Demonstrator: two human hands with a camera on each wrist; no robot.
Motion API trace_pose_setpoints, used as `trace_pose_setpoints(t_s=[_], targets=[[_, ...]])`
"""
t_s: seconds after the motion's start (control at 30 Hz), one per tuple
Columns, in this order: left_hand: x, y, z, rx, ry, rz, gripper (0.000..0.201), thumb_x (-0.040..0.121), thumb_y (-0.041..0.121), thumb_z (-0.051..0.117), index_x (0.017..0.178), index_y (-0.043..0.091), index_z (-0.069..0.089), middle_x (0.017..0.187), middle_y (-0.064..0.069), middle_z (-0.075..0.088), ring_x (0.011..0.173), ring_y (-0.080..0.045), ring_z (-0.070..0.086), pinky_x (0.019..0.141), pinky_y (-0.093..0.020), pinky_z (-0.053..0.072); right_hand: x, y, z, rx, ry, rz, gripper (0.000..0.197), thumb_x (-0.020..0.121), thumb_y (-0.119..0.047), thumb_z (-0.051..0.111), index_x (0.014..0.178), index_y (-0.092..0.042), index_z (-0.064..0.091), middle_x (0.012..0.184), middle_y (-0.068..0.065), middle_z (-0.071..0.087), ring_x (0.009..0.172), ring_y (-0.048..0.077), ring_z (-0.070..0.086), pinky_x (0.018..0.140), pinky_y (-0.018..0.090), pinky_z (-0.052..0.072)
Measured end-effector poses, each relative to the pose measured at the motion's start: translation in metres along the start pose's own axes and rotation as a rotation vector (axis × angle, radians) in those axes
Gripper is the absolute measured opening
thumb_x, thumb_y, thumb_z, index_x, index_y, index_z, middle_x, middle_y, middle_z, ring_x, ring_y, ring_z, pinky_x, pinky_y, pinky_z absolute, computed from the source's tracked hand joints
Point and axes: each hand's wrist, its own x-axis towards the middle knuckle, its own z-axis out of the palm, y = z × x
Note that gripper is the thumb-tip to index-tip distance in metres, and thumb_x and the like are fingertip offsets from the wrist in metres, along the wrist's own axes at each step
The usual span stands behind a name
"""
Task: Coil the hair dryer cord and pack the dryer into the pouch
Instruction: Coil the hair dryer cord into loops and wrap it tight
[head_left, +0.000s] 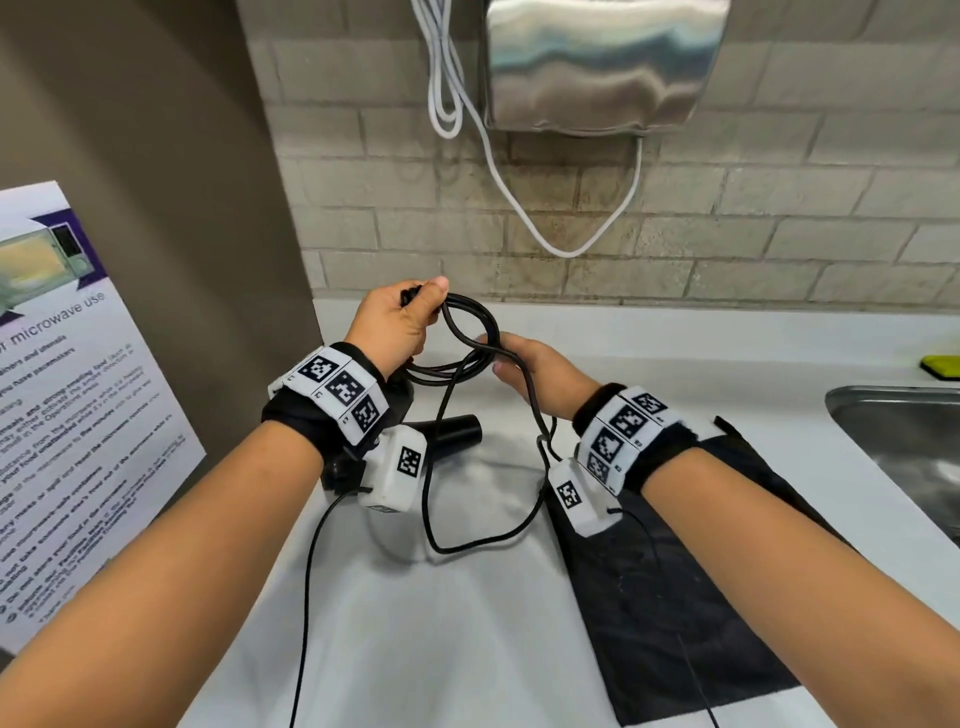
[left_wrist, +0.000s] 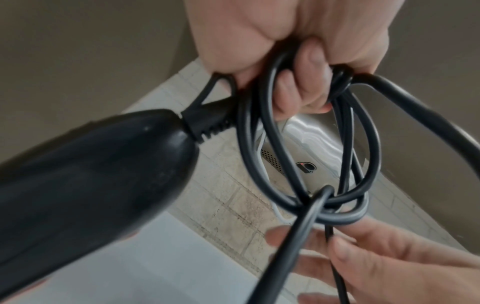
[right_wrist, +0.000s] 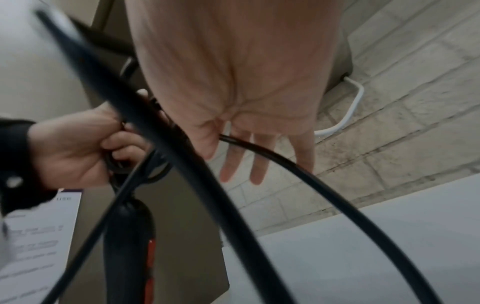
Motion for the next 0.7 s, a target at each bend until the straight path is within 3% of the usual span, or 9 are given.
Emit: trace_pose_setpoints(t_s=[0.07,0.1,0.2,0.27,0.33,0.47,0.6,0.67,0.7], targets=[[0.000,0.000,-0.001,0.008,0.009,-0.010,0.030,0.096,0.023,0.047,0.067,0.013,0.049,0.052,0.004,0.042,0.028,-0.001,0.023,0.033,-0.013,0.022,0.005,0.001,0.001,0.038,0.086,0.011,0.021,0.093,0.001,0.044,0.093,-0.008,0.063,0.074,-0.004,0.055,0.067,-0.004,0.050,0.073,0.014,0.040],[0.000,-0.001,-0.002,0.001,0.012,-0.013,0.031,0.096,0.023,0.047,0.067,0.013,0.049,0.050,0.005,0.042,0.029,-0.001,0.024,0.033,-0.013,0.022,0.007,0.003,0.000,0.016,0.146,0.014,0.022,0.093,0.000,0.045,0.087,-0.010,0.064,0.071,-0.004,0.056,0.065,-0.004,0.050,0.069,0.011,0.038],[-0.001,-0.002,-0.003,-0.021,0.014,-0.017,0.034,0.096,0.024,0.047,0.064,0.013,0.045,0.039,0.013,0.038,0.030,-0.002,0.025,0.035,-0.013,0.023,0.008,0.010,-0.014,-0.032,0.381,0.090,0.021,0.093,0.000,0.042,0.091,-0.001,0.063,0.080,0.008,0.059,0.068,0.003,0.050,0.063,0.005,0.034],[0.000,-0.003,-0.006,-0.021,0.048,-0.027,0.036,0.096,0.026,0.048,0.062,0.013,0.045,0.044,0.010,0.039,0.030,-0.003,0.026,0.036,-0.014,0.023,0.005,0.024,-0.032,-0.024,0.552,0.213,0.023,0.094,0.000,0.040,0.093,-0.001,0.063,0.086,0.014,0.060,0.071,0.010,0.052,0.066,0.017,0.037],[0.002,-0.004,-0.012,-0.054,0.078,-0.038,0.036,0.096,0.026,0.048,0.062,0.014,0.045,0.045,0.009,0.040,0.031,-0.002,0.026,0.037,-0.015,0.022,-0.005,0.045,-0.057,-0.090,0.637,0.373,0.024,0.093,-0.001,0.040,0.097,0.003,0.064,0.095,0.021,0.063,0.089,0.028,0.059,0.073,0.028,0.036],[0.005,-0.005,-0.016,-0.156,0.042,-0.060,0.038,0.097,0.026,0.045,0.061,0.017,0.035,0.044,0.011,0.030,0.035,-0.004,0.017,0.040,-0.018,0.013,-0.036,0.082,-0.090,-0.257,0.581,0.652,0.026,0.092,-0.001,0.039,0.103,0.002,0.063,0.111,0.026,0.061,0.106,0.038,0.055,0.084,0.034,0.042],[0.002,-0.004,-0.004,-0.034,0.022,-0.030,0.037,0.096,0.024,0.047,0.061,0.015,0.037,0.041,0.013,0.033,0.032,-0.003,0.021,0.035,-0.014,0.018,-0.051,0.084,-0.088,-0.606,0.224,0.933,0.032,0.094,-0.009,0.039,0.122,0.000,0.051,0.125,0.021,0.053,0.114,0.037,0.051,0.091,0.038,0.043],[0.001,-0.004,-0.001,-0.015,0.009,-0.021,0.036,0.095,0.023,0.048,0.062,0.015,0.039,0.043,0.011,0.034,0.031,-0.002,0.021,0.034,-0.014,0.020,-0.048,0.067,-0.077,-0.768,0.149,0.898,0.052,0.088,-0.014,0.048,0.137,-0.008,0.032,0.137,0.017,0.041,0.123,0.036,0.042,0.099,0.044,0.039],[0.001,-0.004,-0.001,-0.015,0.003,-0.020,0.036,0.095,0.023,0.049,0.061,0.015,0.039,0.042,0.013,0.034,0.031,-0.002,0.021,0.033,-0.013,0.020,-0.044,0.056,-0.070,-0.828,0.148,0.794,0.066,0.084,-0.018,0.053,0.142,-0.013,0.022,0.142,0.015,0.033,0.129,0.035,0.034,0.103,0.048,0.033]])
